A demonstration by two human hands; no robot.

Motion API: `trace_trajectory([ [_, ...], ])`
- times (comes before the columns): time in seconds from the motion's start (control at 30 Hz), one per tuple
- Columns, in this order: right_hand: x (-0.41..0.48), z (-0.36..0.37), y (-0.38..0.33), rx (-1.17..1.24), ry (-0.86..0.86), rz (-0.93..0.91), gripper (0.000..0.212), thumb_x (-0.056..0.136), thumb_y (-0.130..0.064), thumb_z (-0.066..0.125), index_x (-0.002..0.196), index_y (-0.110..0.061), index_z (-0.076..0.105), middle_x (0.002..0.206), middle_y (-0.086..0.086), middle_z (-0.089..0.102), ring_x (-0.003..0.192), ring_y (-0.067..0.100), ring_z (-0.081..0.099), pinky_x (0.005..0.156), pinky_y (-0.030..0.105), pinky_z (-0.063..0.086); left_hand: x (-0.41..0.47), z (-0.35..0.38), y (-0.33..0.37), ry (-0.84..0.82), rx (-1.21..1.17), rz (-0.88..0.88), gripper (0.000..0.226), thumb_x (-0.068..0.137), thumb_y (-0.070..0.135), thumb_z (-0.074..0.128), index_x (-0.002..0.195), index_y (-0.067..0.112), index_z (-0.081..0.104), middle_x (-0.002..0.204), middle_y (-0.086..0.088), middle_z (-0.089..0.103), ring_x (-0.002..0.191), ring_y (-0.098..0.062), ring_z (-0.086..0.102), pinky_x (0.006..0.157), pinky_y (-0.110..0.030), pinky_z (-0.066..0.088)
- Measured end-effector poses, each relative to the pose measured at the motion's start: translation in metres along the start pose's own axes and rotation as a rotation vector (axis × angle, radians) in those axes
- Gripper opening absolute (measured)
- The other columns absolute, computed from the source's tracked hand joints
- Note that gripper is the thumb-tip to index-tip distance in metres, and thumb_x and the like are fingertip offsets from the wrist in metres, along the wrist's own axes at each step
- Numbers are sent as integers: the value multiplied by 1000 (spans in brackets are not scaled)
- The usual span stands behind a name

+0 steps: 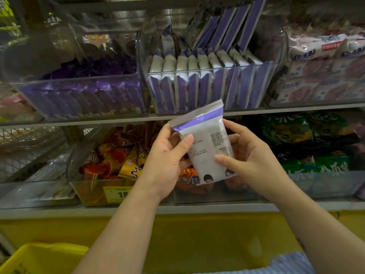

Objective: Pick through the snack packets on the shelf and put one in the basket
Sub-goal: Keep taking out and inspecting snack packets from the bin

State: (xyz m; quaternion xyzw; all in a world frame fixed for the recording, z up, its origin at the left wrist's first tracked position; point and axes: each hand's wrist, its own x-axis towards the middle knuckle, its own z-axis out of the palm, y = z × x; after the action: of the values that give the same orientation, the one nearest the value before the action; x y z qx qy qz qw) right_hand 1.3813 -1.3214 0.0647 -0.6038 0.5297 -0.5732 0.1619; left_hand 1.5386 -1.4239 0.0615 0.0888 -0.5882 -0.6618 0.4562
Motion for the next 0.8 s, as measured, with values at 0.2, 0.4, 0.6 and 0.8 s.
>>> trace_trajectory([
  [0.2,0,-15,3,184,-41,130,39,55,-39,83,91,-30,72,94,0,76,90,17,73,74,27,60,2,-15,9,49,-233,7,39,83,15,59,120,26,57,109,-2,72,105,-19,69,73,-40,59],
  [0.4,1,-13,1,276,55,128,23,49,-36,83,68,-30,71,88,8,77,87,21,74,70,28,61,4,-18,9,83,-346,-9,42,83,16,57,124,23,54,108,-4,74,103,-19,70,71,-38,59],
  [0.6,0,-12,-5,266,155,139,27,58,-25,76,78,-10,66,80,9,76,77,19,75,64,23,59,3,-15,6,114,-388,-15,46,82,17,59,127,23,54,109,-4,74,105,-19,70,72,-40,59],
  [0.8,0,-15,-4,368,149,242,24,65,-23,72,79,-9,60,78,12,76,73,20,75,61,22,58,4,-7,6,156,-304,43,43,81,17,61,123,27,56,114,-4,72,110,-20,68,74,-41,59],
])
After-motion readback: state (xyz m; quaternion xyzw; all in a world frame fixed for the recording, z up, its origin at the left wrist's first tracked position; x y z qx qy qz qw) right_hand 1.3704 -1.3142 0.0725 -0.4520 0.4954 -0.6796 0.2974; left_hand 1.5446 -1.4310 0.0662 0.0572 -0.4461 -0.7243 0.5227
